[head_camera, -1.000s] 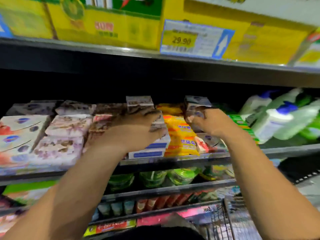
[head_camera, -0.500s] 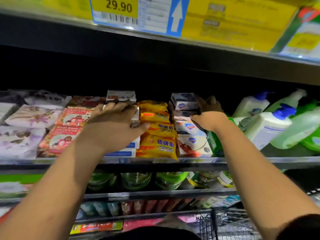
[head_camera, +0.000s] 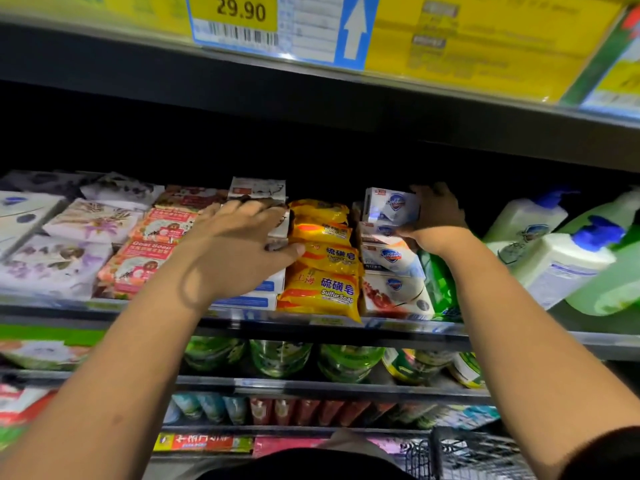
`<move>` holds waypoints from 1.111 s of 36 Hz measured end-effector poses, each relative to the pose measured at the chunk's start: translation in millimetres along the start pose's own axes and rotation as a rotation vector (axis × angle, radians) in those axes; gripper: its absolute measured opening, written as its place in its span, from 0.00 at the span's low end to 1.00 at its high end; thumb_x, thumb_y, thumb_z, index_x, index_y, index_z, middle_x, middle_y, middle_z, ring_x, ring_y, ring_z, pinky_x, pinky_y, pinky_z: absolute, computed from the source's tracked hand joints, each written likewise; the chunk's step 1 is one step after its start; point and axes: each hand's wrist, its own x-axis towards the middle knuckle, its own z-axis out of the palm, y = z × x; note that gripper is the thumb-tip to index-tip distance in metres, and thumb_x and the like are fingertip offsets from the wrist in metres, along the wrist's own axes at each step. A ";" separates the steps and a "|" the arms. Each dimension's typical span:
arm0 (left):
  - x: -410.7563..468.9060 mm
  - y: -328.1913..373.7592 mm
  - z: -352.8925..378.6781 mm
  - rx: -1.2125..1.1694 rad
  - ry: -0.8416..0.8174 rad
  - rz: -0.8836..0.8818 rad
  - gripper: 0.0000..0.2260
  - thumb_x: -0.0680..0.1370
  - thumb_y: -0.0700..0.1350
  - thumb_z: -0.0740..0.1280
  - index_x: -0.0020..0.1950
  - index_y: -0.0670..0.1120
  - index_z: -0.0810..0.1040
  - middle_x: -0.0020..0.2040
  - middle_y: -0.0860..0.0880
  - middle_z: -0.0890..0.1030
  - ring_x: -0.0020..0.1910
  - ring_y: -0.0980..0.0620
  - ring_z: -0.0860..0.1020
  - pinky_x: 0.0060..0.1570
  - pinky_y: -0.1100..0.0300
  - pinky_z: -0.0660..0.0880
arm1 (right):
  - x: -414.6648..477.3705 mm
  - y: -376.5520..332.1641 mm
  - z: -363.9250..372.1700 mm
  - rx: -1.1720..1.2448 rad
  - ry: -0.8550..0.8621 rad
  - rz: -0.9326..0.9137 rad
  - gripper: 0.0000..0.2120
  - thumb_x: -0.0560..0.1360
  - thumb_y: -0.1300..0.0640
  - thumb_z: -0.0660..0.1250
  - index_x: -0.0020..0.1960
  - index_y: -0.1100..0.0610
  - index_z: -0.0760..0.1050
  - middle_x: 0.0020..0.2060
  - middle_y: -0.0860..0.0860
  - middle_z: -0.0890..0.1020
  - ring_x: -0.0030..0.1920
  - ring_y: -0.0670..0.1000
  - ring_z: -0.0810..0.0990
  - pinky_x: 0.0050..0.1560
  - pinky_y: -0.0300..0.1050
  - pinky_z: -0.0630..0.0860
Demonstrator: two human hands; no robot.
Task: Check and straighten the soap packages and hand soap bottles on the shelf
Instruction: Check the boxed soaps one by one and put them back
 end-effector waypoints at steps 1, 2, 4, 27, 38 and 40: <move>0.1 -0.2 0.3 -0.001 0.001 -0.002 0.35 0.76 0.70 0.49 0.79 0.55 0.58 0.75 0.52 0.66 0.74 0.48 0.62 0.73 0.47 0.59 | -1.2 -0.5 -1.9 -0.016 0.012 -0.016 0.42 0.65 0.47 0.81 0.75 0.48 0.66 0.72 0.58 0.66 0.70 0.64 0.68 0.68 0.59 0.69; 0.2 -0.2 0.2 0.001 0.002 -0.004 0.34 0.76 0.70 0.49 0.79 0.55 0.58 0.75 0.52 0.66 0.74 0.48 0.62 0.73 0.47 0.59 | -2.4 -0.5 -4.5 0.003 0.025 -0.033 0.41 0.65 0.47 0.81 0.74 0.49 0.68 0.72 0.58 0.66 0.69 0.64 0.69 0.68 0.57 0.70; 0.3 0.6 -0.6 0.008 -0.003 -0.001 0.34 0.77 0.70 0.49 0.79 0.55 0.57 0.75 0.52 0.66 0.74 0.48 0.62 0.73 0.48 0.59 | -8.6 -1.8 -11.7 0.049 0.032 -0.105 0.37 0.66 0.48 0.80 0.71 0.52 0.71 0.69 0.58 0.70 0.70 0.61 0.68 0.69 0.50 0.69; -24.2 -5.2 -0.8 -0.369 0.203 0.664 0.23 0.76 0.58 0.65 0.71 0.57 0.68 0.71 0.56 0.70 0.69 0.54 0.70 0.66 0.61 0.68 | -183.8 -78.9 -60.3 1.170 -0.151 -0.010 0.13 0.66 0.57 0.80 0.48 0.52 0.81 0.33 0.45 0.77 0.36 0.43 0.74 0.37 0.30 0.68; -36.4 34.1 -8.7 -0.984 0.010 0.299 0.15 0.69 0.60 0.74 0.54 0.66 0.78 0.53 0.75 0.76 0.52 0.73 0.75 0.46 0.78 0.69 | -217.8 -57.9 -59.4 1.403 -0.306 0.093 0.26 0.67 0.43 0.79 0.62 0.48 0.81 0.58 0.49 0.84 0.60 0.48 0.81 0.59 0.41 0.76; -37.9 39.3 -12.1 -1.026 -0.029 0.273 0.12 0.68 0.59 0.73 0.50 0.65 0.79 0.49 0.72 0.79 0.49 0.71 0.77 0.43 0.76 0.71 | -225.7 -56.1 -56.0 1.394 -0.247 0.145 0.24 0.68 0.51 0.79 0.62 0.50 0.80 0.57 0.53 0.84 0.59 0.49 0.81 0.58 0.42 0.76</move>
